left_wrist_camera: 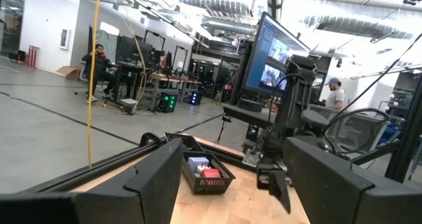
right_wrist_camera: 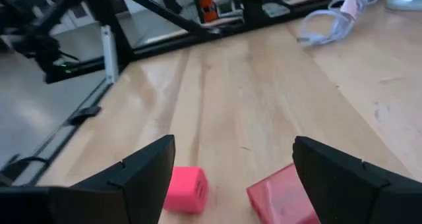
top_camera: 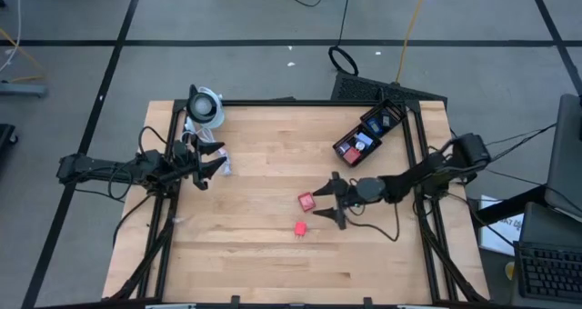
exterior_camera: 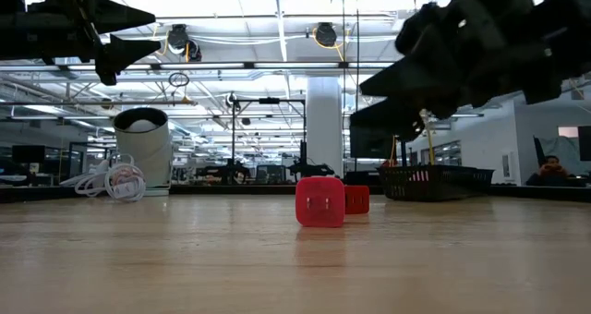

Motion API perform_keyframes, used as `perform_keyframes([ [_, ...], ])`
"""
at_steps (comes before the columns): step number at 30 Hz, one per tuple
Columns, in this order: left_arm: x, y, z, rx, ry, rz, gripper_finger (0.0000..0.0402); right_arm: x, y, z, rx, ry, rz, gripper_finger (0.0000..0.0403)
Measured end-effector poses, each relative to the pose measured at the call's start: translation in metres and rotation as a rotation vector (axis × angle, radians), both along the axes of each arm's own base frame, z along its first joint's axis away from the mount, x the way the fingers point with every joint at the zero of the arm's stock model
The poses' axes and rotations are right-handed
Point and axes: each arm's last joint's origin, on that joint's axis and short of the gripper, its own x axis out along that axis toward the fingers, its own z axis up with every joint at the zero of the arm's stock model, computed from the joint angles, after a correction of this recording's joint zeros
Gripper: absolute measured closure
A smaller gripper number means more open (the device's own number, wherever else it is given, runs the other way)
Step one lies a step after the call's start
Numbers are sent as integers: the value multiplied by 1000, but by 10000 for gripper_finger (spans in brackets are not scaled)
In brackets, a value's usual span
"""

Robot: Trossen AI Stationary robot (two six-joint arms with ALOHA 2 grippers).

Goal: Pick & Place Office items
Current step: Put the big red charger adapter into the bottom black bin

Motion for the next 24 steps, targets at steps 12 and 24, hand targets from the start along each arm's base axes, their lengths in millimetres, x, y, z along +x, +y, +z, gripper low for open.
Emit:
perform_keyframes([
  [12, 0, 0, 0, 0, 1, 0, 135, 52, -2, -4, -323, 356, 48, 67],
  [24, 0, 0, 0, 0, 0, 0, 135, 59, -24, -5, -301, 439, 186, 82],
])
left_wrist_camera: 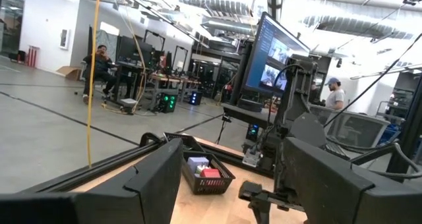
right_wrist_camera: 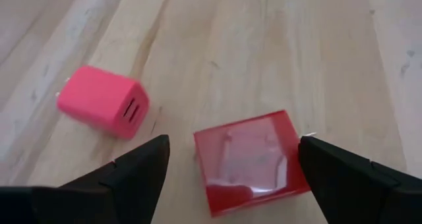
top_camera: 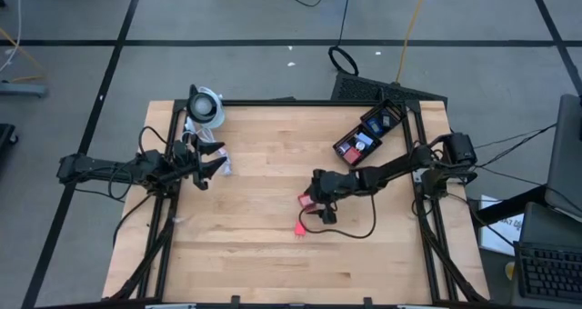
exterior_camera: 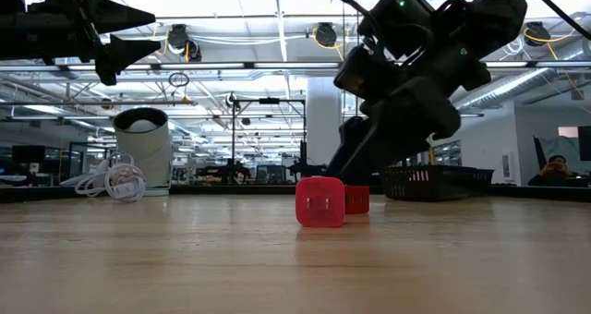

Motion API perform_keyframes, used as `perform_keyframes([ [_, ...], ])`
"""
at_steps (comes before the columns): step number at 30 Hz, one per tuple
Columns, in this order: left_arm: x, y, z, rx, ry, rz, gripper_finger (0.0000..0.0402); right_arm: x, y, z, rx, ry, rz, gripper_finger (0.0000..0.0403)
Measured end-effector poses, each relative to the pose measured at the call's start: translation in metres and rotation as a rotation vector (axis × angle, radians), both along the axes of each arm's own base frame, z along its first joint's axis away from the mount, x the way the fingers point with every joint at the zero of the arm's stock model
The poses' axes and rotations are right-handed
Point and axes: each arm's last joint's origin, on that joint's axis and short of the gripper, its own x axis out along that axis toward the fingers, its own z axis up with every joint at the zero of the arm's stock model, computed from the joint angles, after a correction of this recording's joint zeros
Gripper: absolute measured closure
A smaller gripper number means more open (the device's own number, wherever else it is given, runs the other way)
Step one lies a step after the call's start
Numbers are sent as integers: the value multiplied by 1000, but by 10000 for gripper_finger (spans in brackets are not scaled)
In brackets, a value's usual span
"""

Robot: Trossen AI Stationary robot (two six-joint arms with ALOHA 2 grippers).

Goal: Pick & Place Office items
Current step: Put the big red charger adapter into the bottom black bin

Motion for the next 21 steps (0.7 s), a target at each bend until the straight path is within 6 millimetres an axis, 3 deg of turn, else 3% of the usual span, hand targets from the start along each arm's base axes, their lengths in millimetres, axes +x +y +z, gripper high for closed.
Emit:
perform_keyframes([
  [10, 0, 0, 0, 0, 0, 0, 135, 7, 0, -20, -39, -17, 40, 83],
  [21, 0, 0, 0, 0, 0, 0, 135, 4, 1, -17, -54, 7, -51, 83],
])
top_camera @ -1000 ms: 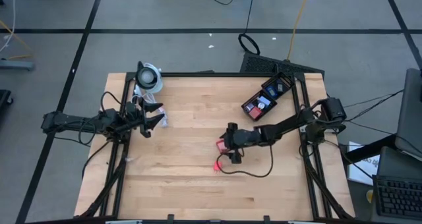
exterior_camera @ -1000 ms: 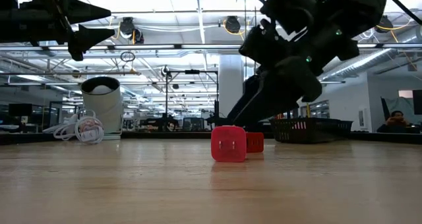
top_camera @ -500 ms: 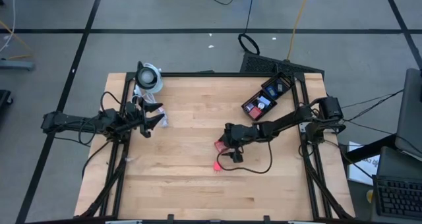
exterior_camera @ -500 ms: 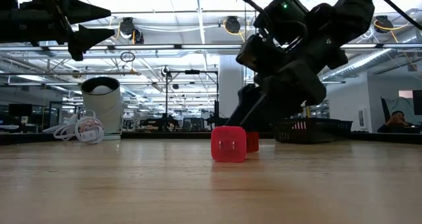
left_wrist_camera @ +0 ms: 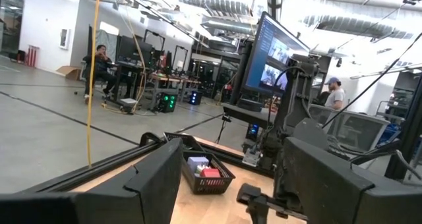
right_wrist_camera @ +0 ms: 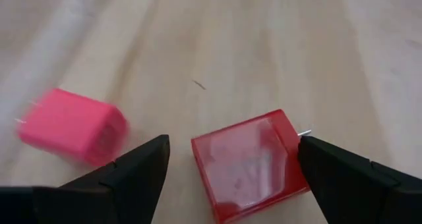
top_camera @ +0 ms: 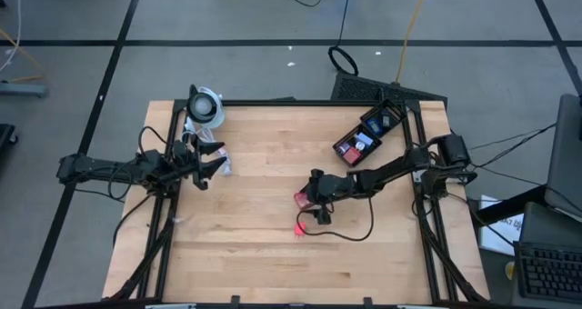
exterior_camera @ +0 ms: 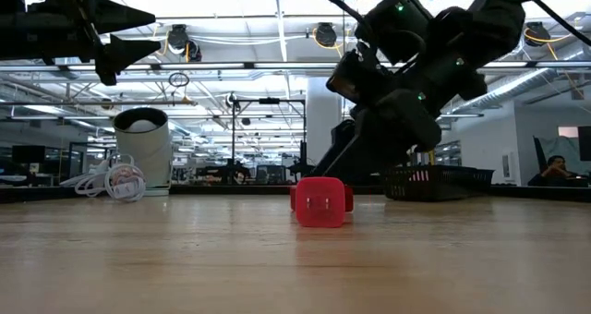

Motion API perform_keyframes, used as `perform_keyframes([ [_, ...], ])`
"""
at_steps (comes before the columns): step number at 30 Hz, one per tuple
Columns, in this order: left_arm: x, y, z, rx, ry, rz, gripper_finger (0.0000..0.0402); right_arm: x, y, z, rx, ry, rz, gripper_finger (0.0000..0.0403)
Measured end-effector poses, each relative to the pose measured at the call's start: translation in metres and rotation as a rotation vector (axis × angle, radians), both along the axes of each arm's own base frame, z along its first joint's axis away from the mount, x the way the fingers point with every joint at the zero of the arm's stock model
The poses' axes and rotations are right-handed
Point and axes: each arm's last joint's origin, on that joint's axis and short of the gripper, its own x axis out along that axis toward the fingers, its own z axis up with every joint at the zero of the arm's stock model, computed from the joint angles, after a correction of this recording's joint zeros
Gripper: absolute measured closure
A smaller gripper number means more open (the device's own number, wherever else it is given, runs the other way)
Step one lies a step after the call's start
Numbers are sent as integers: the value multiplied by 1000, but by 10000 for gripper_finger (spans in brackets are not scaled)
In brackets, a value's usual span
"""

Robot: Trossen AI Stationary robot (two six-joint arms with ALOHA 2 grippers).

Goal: Pick & Place Office items
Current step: Put the big red charger adapter into the bottom black bin

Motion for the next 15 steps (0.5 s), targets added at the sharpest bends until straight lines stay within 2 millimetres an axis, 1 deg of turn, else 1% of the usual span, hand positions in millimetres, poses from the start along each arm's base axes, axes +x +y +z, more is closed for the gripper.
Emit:
perform_keyframes([
  [4, 0, 0, 0, 0, 0, 0, 135, -9, 6, 10, -76, 44, -52, 83],
  [7, 0, 0, 0, 0, 0, 0, 135, -18, 14, 20, -75, 69, -40, 83],
  [10, 0, 0, 0, 0, -1, 0, 135, -24, 22, 33, -84, 45, -33, 83],
  [12, 0, 0, 0, 0, 0, 0, 135, -25, 24, 41, -144, 8, -44, 83],
  [15, 0, 0, 0, 0, 0, 0, 135, -26, 24, 45, -223, -9, -24, 83],
])
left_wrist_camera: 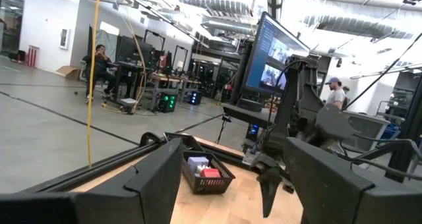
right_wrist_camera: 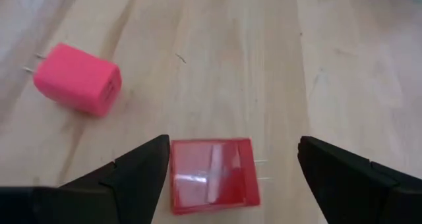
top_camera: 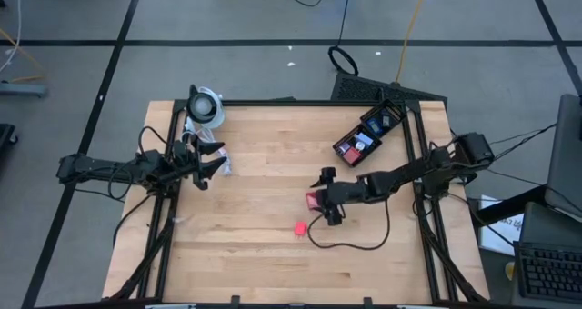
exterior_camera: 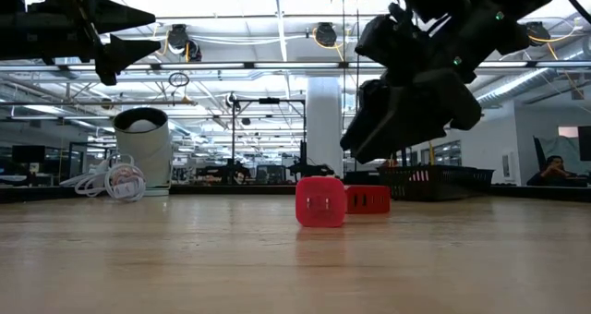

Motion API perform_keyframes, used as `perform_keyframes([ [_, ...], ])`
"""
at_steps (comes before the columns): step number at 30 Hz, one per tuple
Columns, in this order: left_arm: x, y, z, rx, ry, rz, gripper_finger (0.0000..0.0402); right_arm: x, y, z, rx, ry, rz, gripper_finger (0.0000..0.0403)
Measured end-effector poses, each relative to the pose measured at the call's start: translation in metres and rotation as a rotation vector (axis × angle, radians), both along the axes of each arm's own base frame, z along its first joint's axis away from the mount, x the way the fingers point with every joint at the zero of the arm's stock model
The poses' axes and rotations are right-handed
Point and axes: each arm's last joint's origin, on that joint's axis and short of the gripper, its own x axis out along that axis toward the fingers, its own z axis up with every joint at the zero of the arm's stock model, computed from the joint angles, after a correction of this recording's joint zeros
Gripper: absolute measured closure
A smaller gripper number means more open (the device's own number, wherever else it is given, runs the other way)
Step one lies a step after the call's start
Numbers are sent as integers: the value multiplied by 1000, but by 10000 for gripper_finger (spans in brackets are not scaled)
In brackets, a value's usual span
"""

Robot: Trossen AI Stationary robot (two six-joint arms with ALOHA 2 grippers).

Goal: Pick & Place Office items
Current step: Put the big red charger adapter into the bottom black bin

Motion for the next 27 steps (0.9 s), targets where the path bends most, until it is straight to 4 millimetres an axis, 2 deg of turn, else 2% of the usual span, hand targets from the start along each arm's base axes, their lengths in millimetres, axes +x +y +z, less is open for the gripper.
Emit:
perform_keyframes([
  [3, 0, 0, 0, 0, 0, 0, 135, 2, -4, -1, 27, 10, 59, 83],
  [7, 0, 0, 0, 0, 0, 0, 135, 5, -11, -18, 104, 90, 116, 83],
  [14, 0, 0, 0, 0, 0, 0, 135, 14, -23, -41, 93, 120, 77, 83],
  [20, 0, 0, 0, 0, 0, 0, 135, 15, -23, -41, 110, 106, 62, 83],
  [27, 0, 0, 0, 0, 0, 0, 135, 11, -16, -29, 107, 82, 95, 83],
])
